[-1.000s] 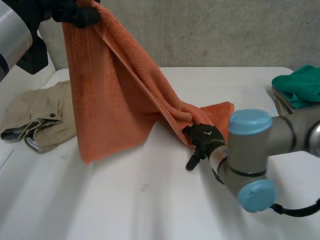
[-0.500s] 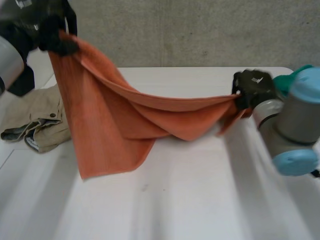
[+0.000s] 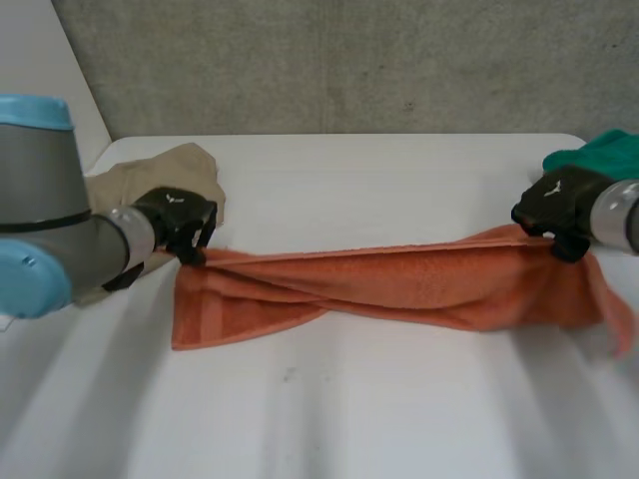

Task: Fold the laundry.

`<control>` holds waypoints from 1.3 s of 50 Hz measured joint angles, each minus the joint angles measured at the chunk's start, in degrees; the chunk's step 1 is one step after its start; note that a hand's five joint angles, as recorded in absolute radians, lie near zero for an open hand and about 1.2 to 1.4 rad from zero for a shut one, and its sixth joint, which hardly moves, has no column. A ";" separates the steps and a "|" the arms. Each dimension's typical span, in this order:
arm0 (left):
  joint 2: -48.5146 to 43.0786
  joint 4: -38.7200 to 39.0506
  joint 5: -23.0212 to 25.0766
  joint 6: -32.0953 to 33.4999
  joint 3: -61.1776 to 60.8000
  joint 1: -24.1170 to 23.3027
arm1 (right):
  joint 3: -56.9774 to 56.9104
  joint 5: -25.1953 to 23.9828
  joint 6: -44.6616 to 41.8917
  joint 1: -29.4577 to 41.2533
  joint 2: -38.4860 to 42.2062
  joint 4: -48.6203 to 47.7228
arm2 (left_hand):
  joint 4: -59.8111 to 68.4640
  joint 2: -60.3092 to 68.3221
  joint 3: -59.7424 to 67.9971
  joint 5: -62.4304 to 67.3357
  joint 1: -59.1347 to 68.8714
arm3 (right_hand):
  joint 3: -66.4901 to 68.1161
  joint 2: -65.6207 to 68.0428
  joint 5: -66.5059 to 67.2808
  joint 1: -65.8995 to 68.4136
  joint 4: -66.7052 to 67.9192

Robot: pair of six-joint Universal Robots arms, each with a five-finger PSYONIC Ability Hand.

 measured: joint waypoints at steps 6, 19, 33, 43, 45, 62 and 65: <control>-6.11 2.41 -0.37 -0.93 15.54 -1.66 | -7.40 2.40 1.68 1.88 8.27 -7.61 | 0.00 0.05 0.00 0.00 0.00 | 0.00 0.00 0.37 0.00 0.00; -8.22 28.77 -6.94 -9.14 43.24 -1.78 | -24.98 7.58 15.63 4.11 9.96 -48.26 | 0.02 0.06 0.00 0.00 0.00 | 0.07 0.00 0.41 0.00 0.01; -2.98 34.16 -9.26 -12.36 31.02 1.43 | -9.12 1.85 21.63 3.72 0.83 -55.40 | 0.02 0.07 0.00 0.00 0.00 | 0.07 0.00 0.72 0.00 0.02; 0.52 33.62 -4.54 -11.98 2.88 3.73 | 4.64 -2.50 22.09 1.86 4.54 -45.40 | 0.02 0.13 0.01 0.00 0.00 | 0.07 0.00 0.73 0.00 0.03; 0.42 34.08 -3.44 -11.63 -1.47 4.34 | 6.76 -2.82 22.30 1.37 6.39 -44.67 | 0.02 0.13 0.01 0.00 0.00 | 0.07 0.00 0.73 0.00 0.04; -0.04 33.47 -1.36 -4.26 -12.83 7.67 | 5.47 0.76 30.28 -3.44 17.78 -36.48 | 0.02 0.14 0.01 0.00 0.00 | -29.88 -29.74 -30.93 -28.18 -30.74; 0.80 32.23 -1.38 -3.39 -13.06 8.17 | 4.62 1.65 32.31 -4.07 17.54 -33.83 | 0.02 0.14 0.01 0.00 0.00 | -32.52 -31.93 -33.77 -29.91 -33.03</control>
